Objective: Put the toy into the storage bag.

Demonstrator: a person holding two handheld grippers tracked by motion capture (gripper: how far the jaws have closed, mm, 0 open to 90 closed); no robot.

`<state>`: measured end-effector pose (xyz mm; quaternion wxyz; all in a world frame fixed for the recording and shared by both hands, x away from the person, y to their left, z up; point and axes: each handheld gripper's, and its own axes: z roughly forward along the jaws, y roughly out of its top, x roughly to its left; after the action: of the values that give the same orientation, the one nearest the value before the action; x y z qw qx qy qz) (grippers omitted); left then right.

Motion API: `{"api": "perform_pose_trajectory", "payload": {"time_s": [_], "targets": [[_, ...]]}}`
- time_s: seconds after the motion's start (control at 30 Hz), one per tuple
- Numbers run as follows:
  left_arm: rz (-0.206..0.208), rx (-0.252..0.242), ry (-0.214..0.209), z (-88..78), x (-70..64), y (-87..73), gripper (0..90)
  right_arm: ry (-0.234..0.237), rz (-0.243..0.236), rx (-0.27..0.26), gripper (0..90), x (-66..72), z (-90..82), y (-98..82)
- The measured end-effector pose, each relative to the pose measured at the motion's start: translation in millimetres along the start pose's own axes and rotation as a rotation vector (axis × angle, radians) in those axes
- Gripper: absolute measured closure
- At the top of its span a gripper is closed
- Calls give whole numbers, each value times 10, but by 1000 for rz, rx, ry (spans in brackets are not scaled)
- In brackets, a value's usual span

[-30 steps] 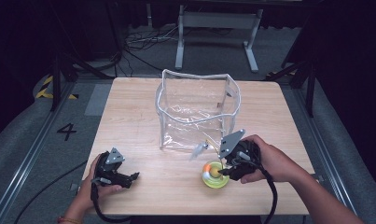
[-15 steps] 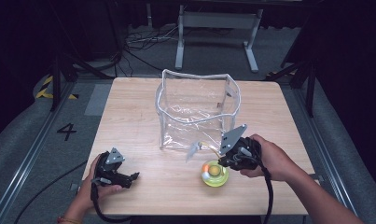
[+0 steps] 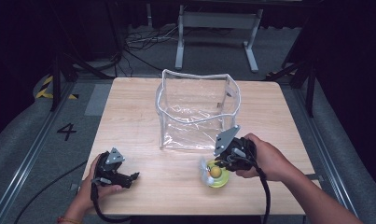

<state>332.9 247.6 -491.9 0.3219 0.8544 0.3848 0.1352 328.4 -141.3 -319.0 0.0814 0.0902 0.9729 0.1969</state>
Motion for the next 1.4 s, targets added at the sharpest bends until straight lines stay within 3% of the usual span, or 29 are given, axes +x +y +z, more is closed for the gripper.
{"api": "perform_pose_trajectory", "payload": {"time_s": [0.1,0.4,0.67,1.1,1.4], "targets": [[-1,0,0,0,0,0,6,-10,-13,32,881,1,-29,13],[0,0,-1,0,0,0,5,-16,14,38,883,-37,-142,-34],[-1,0,-1,1,-1,0,6,-37,45,51,882,-79,-297,-201],[-1,0,-1,1,-1,0,6,-115,123,48,883,-376,-751,-534],[-2,0,-1,0,-2,-1,6,-180,161,33,883,-643,-1061,-550]]}}
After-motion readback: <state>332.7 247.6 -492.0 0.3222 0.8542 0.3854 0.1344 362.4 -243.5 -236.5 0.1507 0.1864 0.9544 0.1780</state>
